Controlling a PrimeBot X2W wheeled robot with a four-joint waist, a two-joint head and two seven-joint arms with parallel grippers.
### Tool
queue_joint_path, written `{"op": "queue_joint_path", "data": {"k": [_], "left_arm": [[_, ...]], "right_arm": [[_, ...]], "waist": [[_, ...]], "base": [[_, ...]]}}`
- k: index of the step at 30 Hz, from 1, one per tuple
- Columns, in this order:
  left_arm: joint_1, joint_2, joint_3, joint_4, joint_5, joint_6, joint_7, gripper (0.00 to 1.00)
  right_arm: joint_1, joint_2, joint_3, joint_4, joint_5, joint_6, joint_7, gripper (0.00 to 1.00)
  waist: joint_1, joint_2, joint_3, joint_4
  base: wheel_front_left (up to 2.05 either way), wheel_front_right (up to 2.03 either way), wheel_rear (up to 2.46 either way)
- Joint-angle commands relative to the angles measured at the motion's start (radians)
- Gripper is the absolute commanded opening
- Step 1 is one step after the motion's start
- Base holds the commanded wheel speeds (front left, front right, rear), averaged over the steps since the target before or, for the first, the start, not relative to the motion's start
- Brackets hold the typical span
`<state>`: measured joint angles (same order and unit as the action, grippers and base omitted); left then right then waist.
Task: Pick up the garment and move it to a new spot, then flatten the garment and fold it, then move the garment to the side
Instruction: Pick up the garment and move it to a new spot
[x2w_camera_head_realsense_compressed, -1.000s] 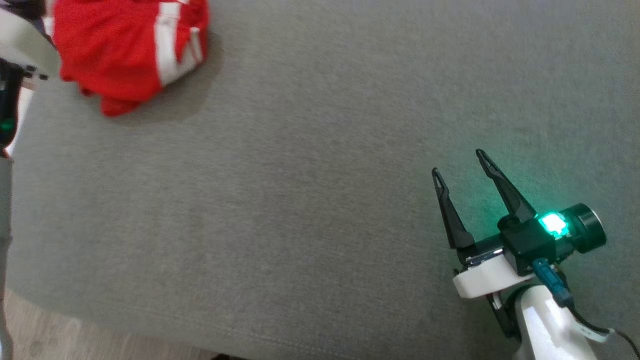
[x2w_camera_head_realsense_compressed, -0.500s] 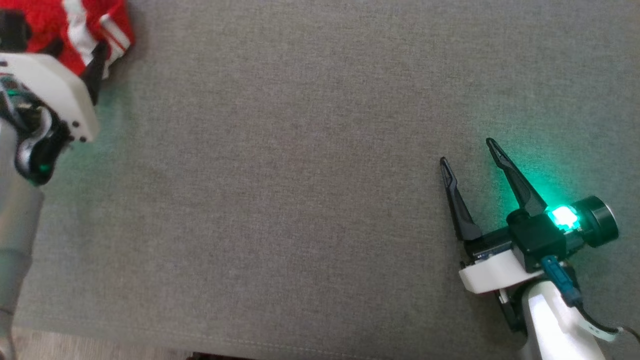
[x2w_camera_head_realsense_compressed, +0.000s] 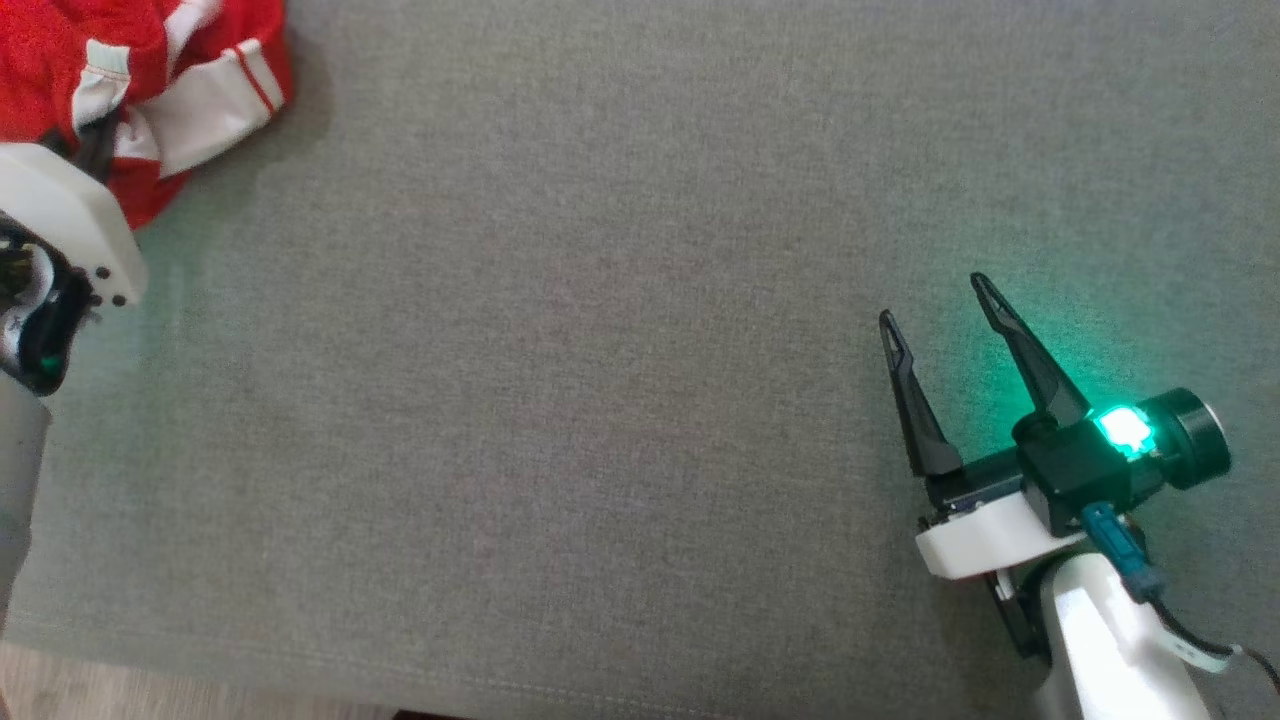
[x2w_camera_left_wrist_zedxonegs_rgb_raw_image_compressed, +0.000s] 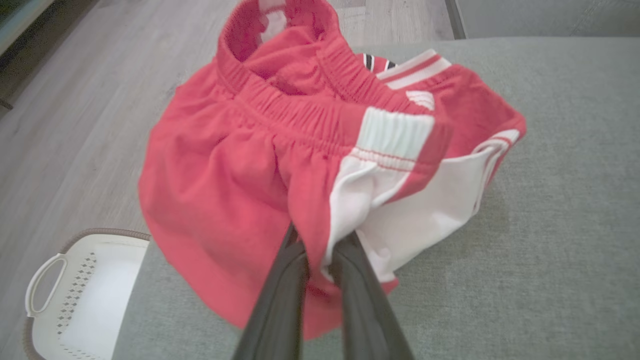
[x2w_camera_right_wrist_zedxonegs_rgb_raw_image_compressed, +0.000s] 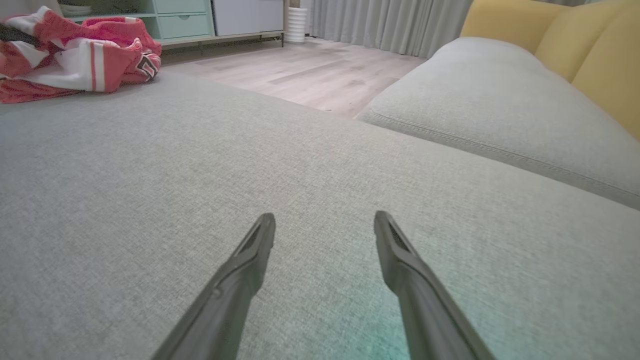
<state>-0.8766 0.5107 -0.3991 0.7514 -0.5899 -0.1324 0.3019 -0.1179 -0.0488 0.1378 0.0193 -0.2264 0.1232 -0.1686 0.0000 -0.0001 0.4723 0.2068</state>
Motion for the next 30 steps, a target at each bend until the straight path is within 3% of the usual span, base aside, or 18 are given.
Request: {"op": "queue_joint_path", "data": {"k": [1, 13, 18, 22, 30], "left_arm": [[-0.047, 0.078, 0.036, -0.014, 0.0, 0.002, -0.014, 0.0], [-0.066, 0.124, 0.01, -0.09, -0.044, 0.002, -0.008, 0.0], [-0.08, 0.104, 0.006, -0.177, -0.089, 0.002, 0.021, 0.0], [-0.085, 0.051, -0.005, -0.252, -0.115, 0.014, 0.046, 0.0], [-0.034, -0.206, -0.046, -0.405, -0.181, 0.126, 0.029, 0.0]], "right_arm": [[-0.003, -0.001, 0.029, -0.021, 0.009, 0.008, -0.012, 1.0], [0.034, -0.001, 0.043, 0.079, 0.111, 0.008, -0.06, 1.0], [0.066, -0.001, 0.037, 0.112, 0.157, 0.008, -0.076, 1.0], [0.084, -0.001, 0.031, 0.128, 0.185, 0.008, -0.084, 1.0], [0.085, -0.001, 0.018, 0.139, 0.217, 0.008, -0.092, 1.0]], "waist": [[0.0, 0.0001, -0.032, 0.004], [0.0, 0.0001, -0.288, -0.028], [0.0, 0.0001, -0.387, -0.07], [0.0, 0.0001, -0.437, -0.115], [0.0, 0.0001, -0.445, -0.205]], "base": [[0.0, 0.0, 0.0], [0.0, 0.0, 0.0], [0.0, 0.0, 0.0], [0.0, 0.0, 0.0], [0.0, 0.0, 0.0]]}}
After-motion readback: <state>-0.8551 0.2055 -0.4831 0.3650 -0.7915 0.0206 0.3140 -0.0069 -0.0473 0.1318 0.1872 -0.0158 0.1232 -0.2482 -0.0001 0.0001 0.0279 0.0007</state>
